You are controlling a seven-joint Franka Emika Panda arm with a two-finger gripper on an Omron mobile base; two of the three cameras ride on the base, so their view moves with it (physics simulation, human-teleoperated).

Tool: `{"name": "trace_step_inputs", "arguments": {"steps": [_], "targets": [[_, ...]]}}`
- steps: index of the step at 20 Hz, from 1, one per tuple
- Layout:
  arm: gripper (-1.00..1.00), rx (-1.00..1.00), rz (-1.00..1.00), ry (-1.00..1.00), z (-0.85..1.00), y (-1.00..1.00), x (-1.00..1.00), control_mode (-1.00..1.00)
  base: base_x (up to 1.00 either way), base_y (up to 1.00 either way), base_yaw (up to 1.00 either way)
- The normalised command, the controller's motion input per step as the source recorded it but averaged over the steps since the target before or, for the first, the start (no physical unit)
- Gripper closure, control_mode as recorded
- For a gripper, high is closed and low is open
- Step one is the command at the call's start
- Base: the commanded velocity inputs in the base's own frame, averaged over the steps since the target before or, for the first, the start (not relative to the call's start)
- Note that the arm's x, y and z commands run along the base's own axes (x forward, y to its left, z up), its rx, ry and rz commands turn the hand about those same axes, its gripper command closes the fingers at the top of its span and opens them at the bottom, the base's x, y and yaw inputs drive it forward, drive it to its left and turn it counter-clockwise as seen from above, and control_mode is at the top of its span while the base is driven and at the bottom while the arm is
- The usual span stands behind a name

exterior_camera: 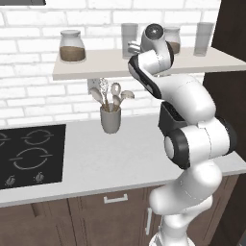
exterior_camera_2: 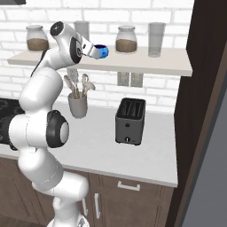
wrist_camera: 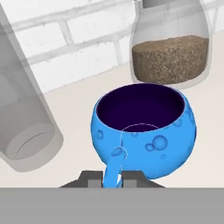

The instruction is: Gather all objects into one cabinet and sort the glasses and bowls to opposite sides.

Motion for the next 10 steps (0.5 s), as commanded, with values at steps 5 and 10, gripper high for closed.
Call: {"name": "trace_step_inputs", "arguments": {"steps": [5,10], "targets": [[1.0,0.0,0.0,-0.02,0.0,0.0,-0.34,-1.0,0.0,0.0,0.0],[1.0,0.0,0.04,-0.04,0.0,0.0,-0.69,-1.0,0.0,0.0,0.0]]}}
